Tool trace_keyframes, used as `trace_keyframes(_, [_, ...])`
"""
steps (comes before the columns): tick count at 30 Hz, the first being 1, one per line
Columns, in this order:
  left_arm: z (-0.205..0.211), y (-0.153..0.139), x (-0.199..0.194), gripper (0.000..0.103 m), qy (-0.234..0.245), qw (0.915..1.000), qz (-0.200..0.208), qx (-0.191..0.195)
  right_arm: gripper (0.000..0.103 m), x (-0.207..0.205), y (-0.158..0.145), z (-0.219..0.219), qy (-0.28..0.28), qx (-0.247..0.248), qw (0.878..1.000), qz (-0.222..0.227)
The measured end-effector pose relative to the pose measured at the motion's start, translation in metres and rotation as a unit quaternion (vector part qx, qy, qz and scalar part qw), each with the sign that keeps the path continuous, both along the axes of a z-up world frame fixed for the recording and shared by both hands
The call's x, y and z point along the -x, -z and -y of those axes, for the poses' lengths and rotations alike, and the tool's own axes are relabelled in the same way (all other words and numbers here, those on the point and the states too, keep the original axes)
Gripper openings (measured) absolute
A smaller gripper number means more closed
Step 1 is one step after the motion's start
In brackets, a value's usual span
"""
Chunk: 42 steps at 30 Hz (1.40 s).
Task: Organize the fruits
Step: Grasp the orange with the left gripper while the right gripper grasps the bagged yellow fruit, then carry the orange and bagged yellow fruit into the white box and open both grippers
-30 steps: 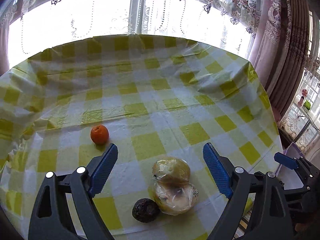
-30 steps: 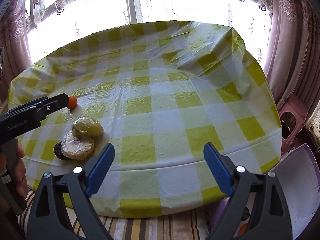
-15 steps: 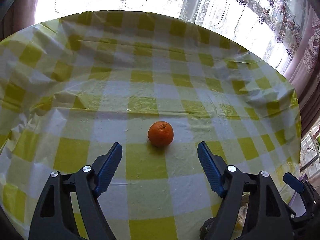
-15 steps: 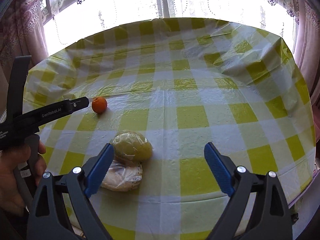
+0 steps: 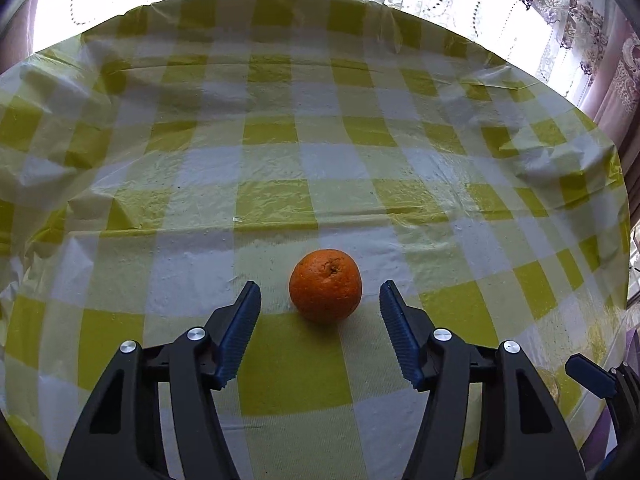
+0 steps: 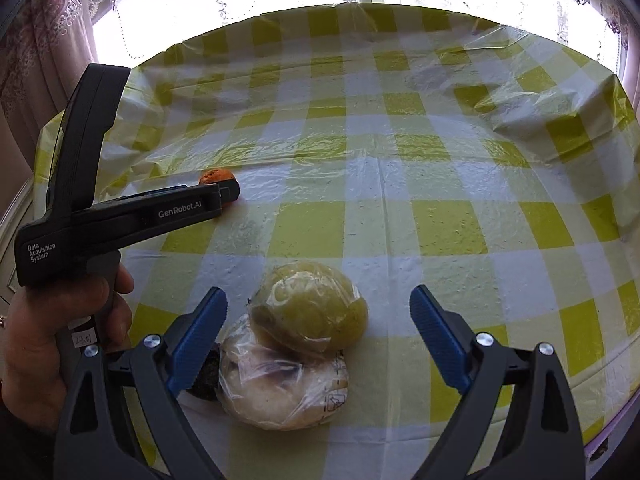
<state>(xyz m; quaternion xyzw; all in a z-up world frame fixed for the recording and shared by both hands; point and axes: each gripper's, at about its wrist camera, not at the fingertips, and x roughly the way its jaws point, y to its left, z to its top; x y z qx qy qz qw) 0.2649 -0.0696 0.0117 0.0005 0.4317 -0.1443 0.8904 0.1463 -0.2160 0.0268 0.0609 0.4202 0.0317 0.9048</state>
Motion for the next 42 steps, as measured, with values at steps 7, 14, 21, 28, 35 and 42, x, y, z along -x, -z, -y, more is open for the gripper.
trace_keyframes(7, [0.005, 0.004, -0.002, 0.035, 0.015, 0.9999, 0.001, -0.004, 0.093, -0.009, 0.007, -0.001, 0.002, -0.009, 1.000, -0.013])
trace_keyframes(14, [-0.005, 0.003, 0.004, 0.034, 0.001, 1.0000, 0.004, 0.003, 0.076, -0.013, 0.012, 0.007, 0.006, -0.040, 0.999, -0.025])
trace_keyframes(21, [-0.006, -0.003, 0.013, 0.034, 0.003, 0.9999, 0.013, 0.010, 0.064, -0.012, 0.012, 0.005, -0.012, -0.053, 0.998, -0.022])
trace_keyframes(28, [-0.005, -0.009, 0.025, 0.034, 0.001, 0.9996, 0.027, 0.010, 0.063, -0.007, 0.006, 0.008, -0.007, -0.045, 0.999, -0.006])
trace_keyframes(35, [0.000, -0.016, 0.039, 0.034, 0.007, 0.9992, 0.039, 0.012, 0.063, 0.000, -0.005, 0.020, 0.011, -0.030, 0.999, 0.016])
trace_keyframes(42, [0.011, -0.026, 0.059, 0.034, 0.020, 0.9984, 0.051, 0.016, 0.063, 0.011, -0.014, 0.037, 0.027, -0.023, 0.999, 0.029])
